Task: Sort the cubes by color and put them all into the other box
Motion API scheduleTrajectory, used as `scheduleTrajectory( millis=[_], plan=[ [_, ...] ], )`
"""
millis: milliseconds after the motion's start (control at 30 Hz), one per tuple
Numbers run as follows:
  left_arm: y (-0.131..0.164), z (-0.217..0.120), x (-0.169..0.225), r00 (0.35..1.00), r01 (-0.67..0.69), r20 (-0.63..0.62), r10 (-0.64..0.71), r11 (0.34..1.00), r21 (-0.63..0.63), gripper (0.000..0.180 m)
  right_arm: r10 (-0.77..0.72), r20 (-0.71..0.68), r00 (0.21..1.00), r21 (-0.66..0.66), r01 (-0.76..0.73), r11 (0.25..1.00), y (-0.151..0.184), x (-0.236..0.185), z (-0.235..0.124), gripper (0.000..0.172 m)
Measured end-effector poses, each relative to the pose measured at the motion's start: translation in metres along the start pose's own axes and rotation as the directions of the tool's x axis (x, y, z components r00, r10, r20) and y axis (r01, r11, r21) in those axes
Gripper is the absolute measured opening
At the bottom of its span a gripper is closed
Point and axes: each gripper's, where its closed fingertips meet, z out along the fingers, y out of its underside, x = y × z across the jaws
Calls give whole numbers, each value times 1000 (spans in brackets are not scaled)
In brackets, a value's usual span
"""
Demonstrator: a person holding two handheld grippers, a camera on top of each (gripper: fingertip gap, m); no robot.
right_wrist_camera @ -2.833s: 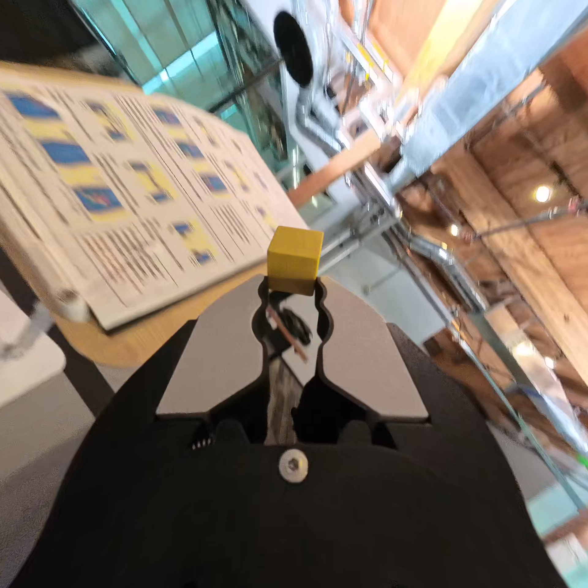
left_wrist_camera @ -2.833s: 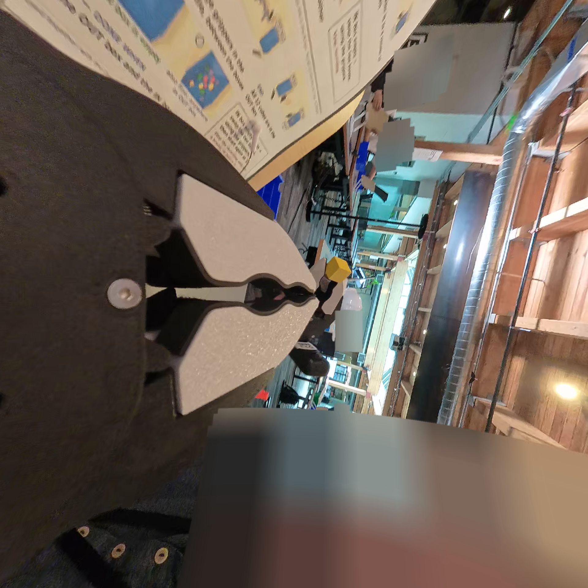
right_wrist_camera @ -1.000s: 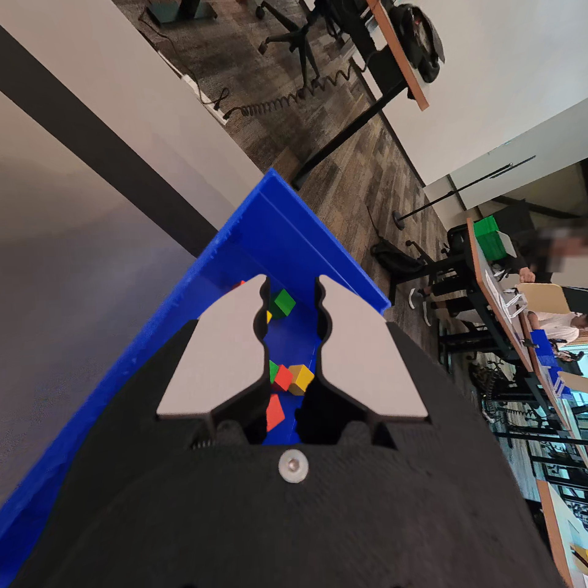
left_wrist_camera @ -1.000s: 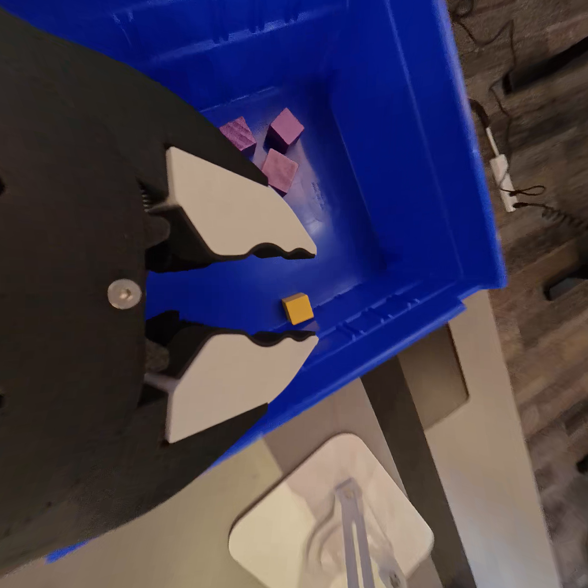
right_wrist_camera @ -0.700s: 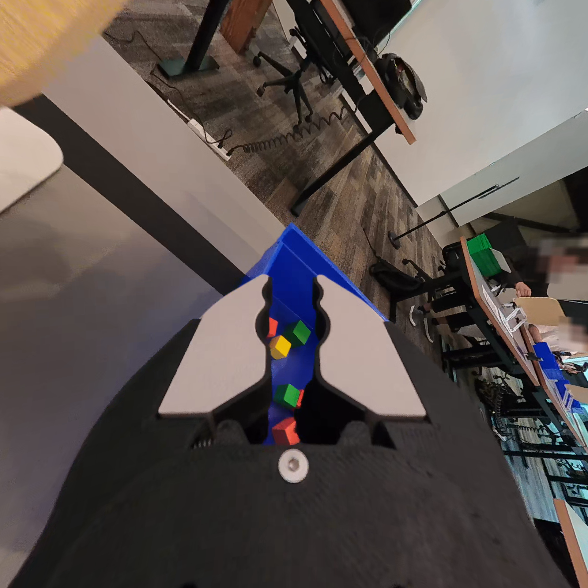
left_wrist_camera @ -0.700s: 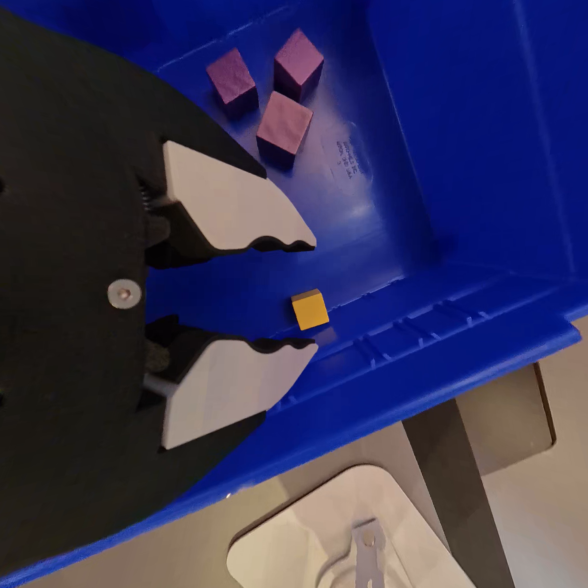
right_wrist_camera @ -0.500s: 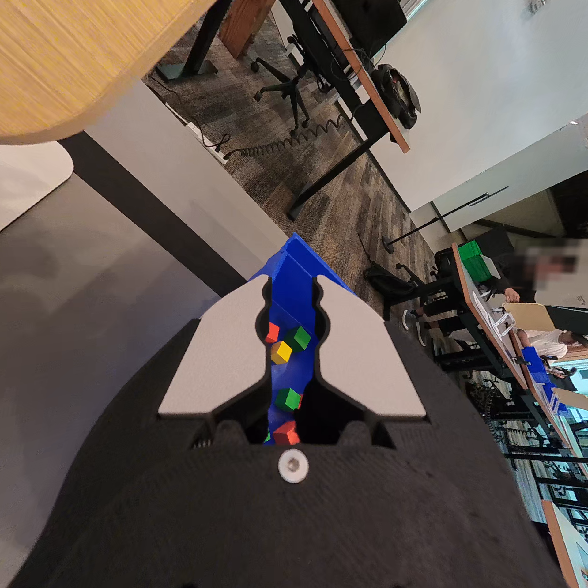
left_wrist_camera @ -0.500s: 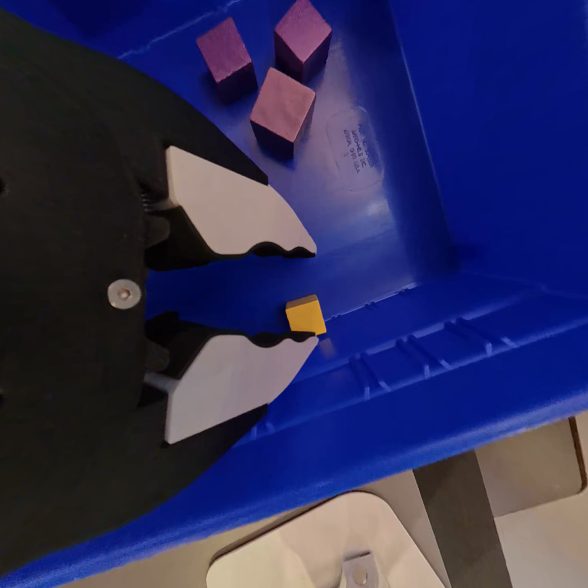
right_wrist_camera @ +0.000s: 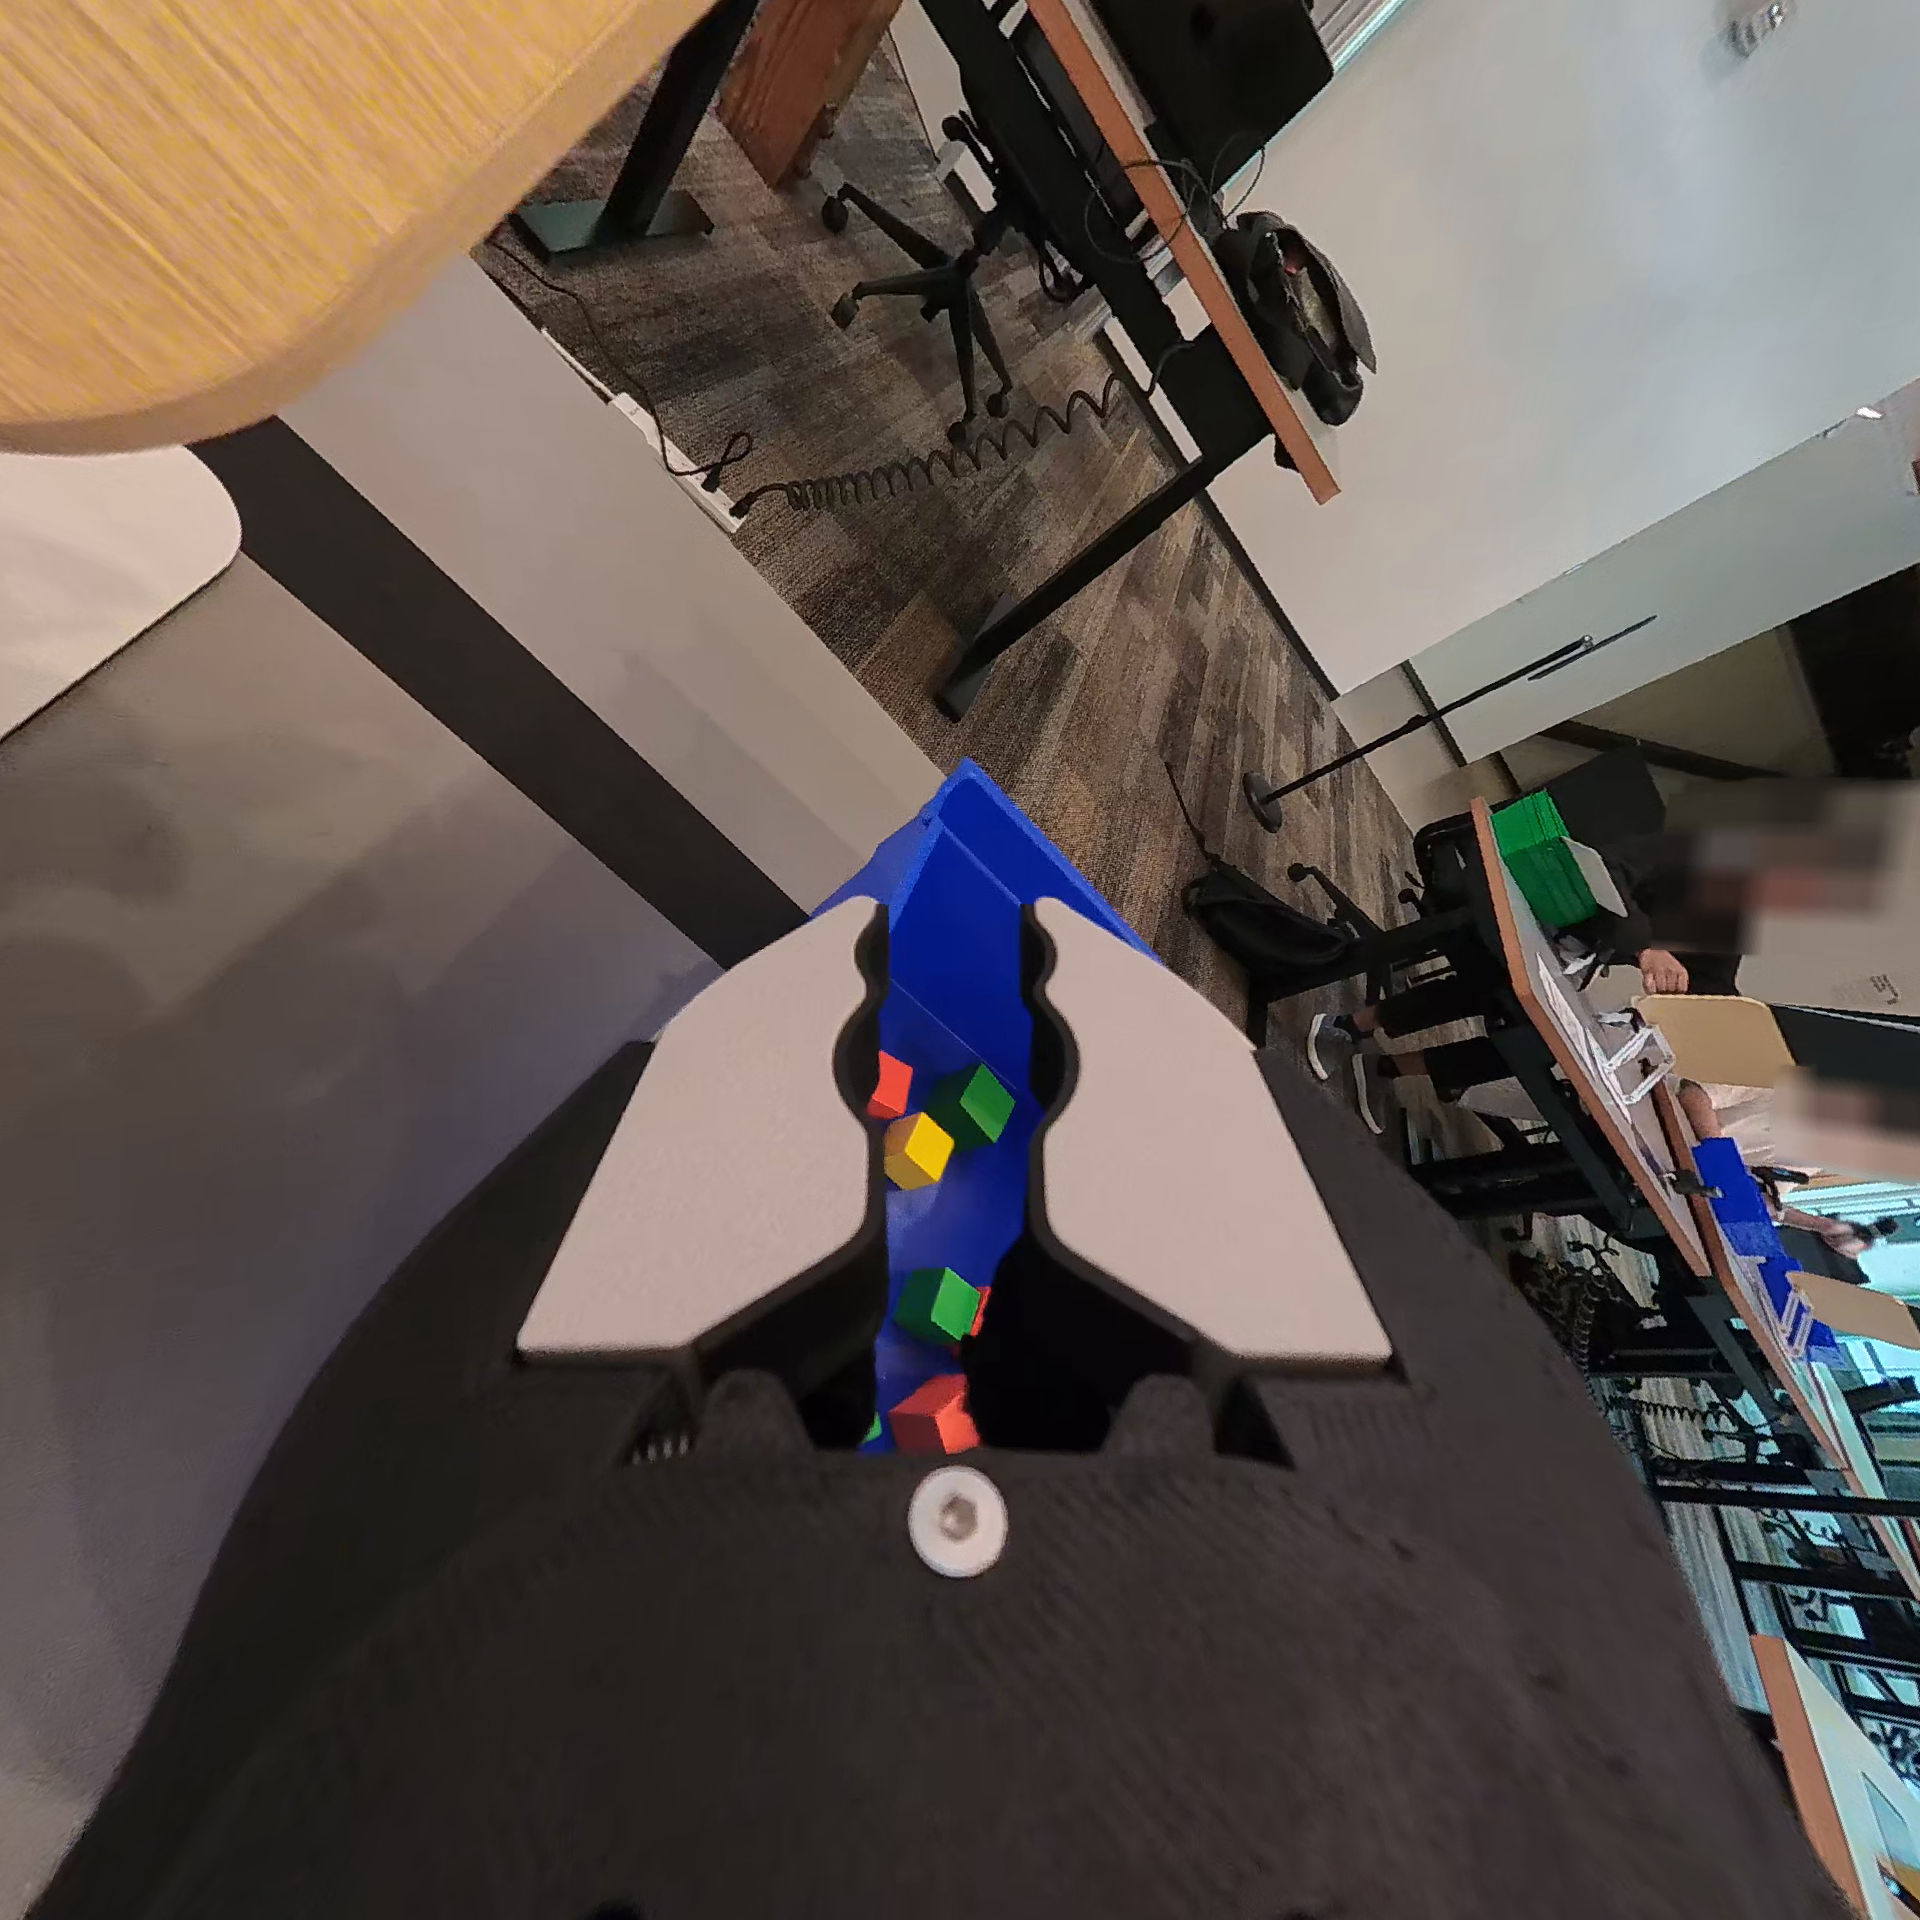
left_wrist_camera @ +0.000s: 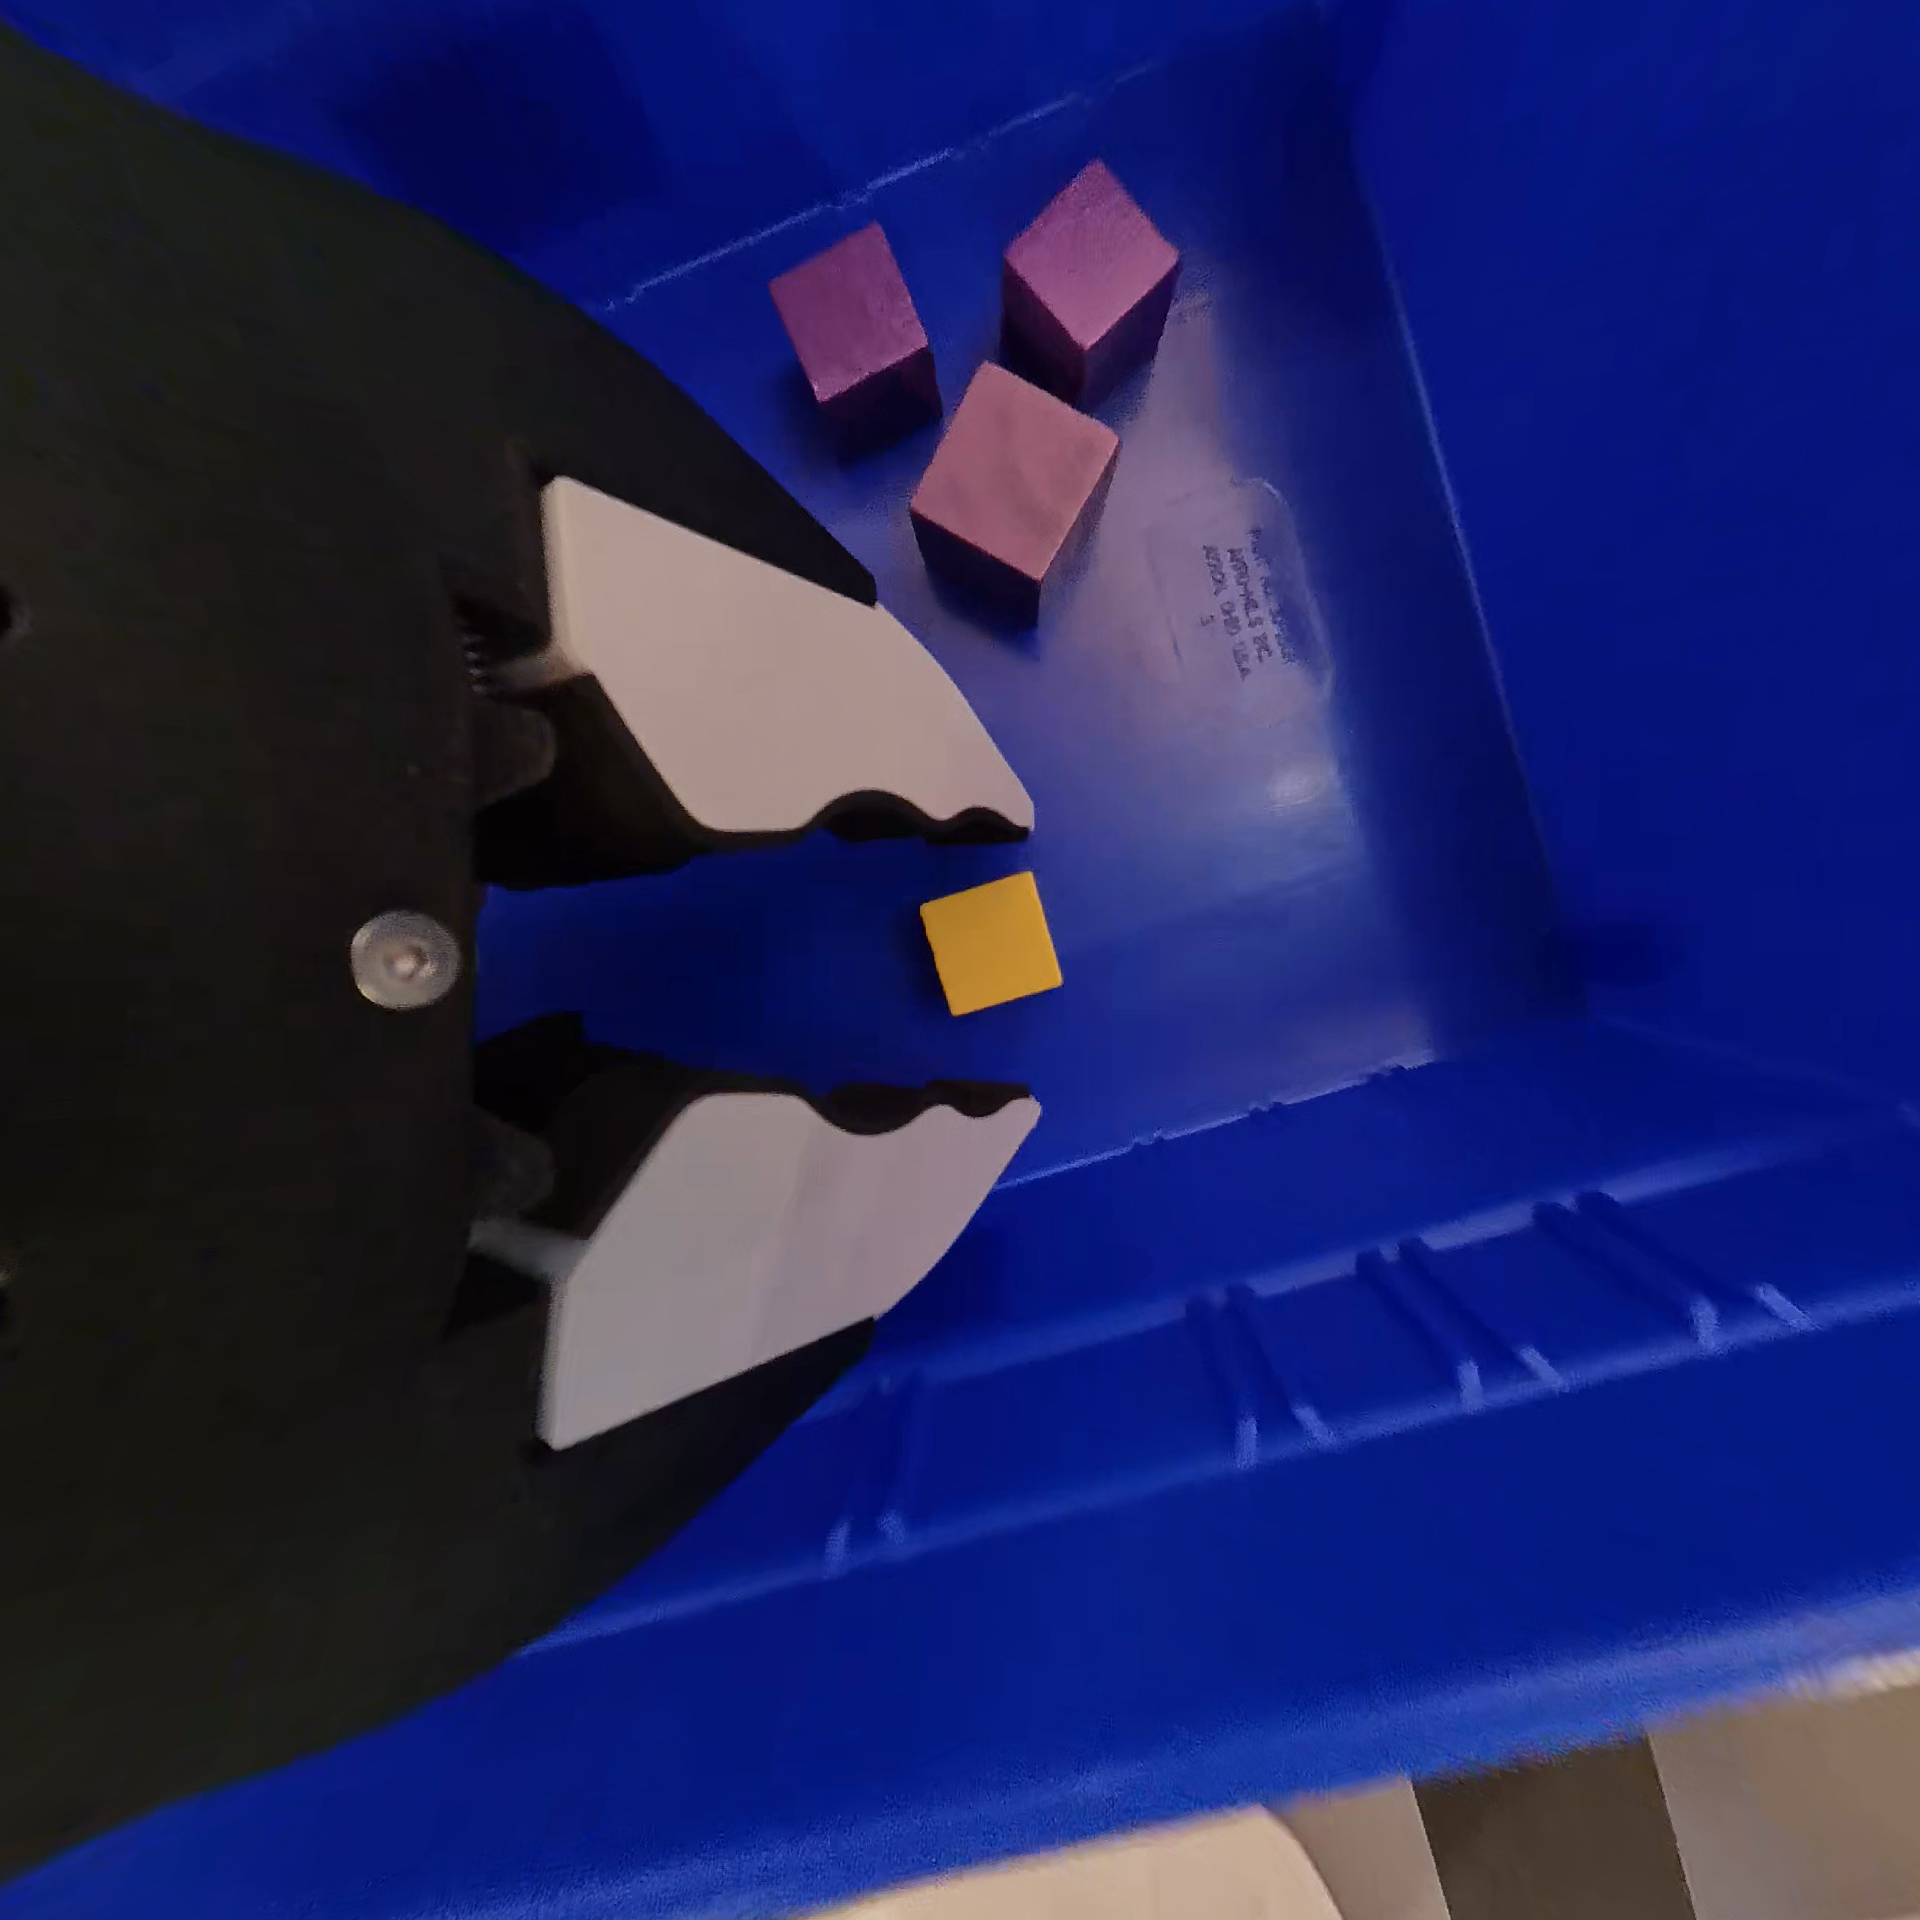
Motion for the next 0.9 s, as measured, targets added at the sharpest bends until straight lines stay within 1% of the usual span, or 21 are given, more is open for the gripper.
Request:
scheduleTrajectory(
  millis=[33, 67, 100, 133, 233, 333, 400, 467, 533, 600, 667, 733, 833, 900],
  plan=[
    [2, 5, 0, 1000, 4, 7, -4, 1000, -16, 45, -9, 0, 1000, -2, 9, 1000, 0, -1, 0, 24],
    [4, 8, 1, 1000, 7, 5, -7, 1000, -28, 43, -18, -5, 1000, -4, 18, 1000, 0, -1, 1, 24],
    [3, 10, 0, 1000, 4, 12, -4, 1000, -18, 30, -26, -7, 1000, -6, 26, 1000, 0, -2, 1, 24],
    [3, 10, 1, 1000, -2, 14, 2, 1000, -13, 23, -28, -4, 1000, -5, 28, 1000, -1, -3, 1, 24],
    [2, 9, 2, 1000, -16, 6, 16, 1000, -2, 23, -26, 3, 1000, 14, 26, 1000, -7, -6, -1, 24],
    [-10, -8, 9, 999, -1, -48, 5, 997, 79, 23, -44, -9, 999, 52, 45, 998, -18, -7, -6, 24],
    [-22, -31, 15, 996, 11, -90, 4, 987, 161, 23, -56, -20, 998, 95, 58, 994, -30, -5, -14, 24],
    [-34, -61, 23, 991, 25, -137, 10, 967, 253, 23, -62, -33, 998, 156, 67, 986, -46, -2, -26, 25],
    [-48, -100, 36, 980, 38, -195, 35, 933, 358, 23, -66, -53, 996, 239, 77, 968, -67, 1, -43, 27],
    [-61, -142, 54, 969, 26, -230, 92, 885, 465, 23, -73, -79, 994, 323, 95, 942, -89, 4, -63, 28],
    [-70, -182, 78, 958, -27, -223, 182, 828, 560, 23, -70, -96, 993, 395, 102, 913, -110, 3, -83, 31],
    [-75, -219, 120, 917, -48, -278, 288, 768, 639, 22, -68, -83, 994, 483, 100, 870, -134, -8, -104, 34],
    [-72, -259, 194, 812, -85, -352, 466, 691, 717, 23, -107, -75, 991, 607, 131, 784, -168, -34, -134, 37],
    [-64, -275, 245, 713, -96, -408, 571, 655, 750, 23, -134, -66, 989, 674, 143, 724, -187, -55, -152, 40]
  ],
)
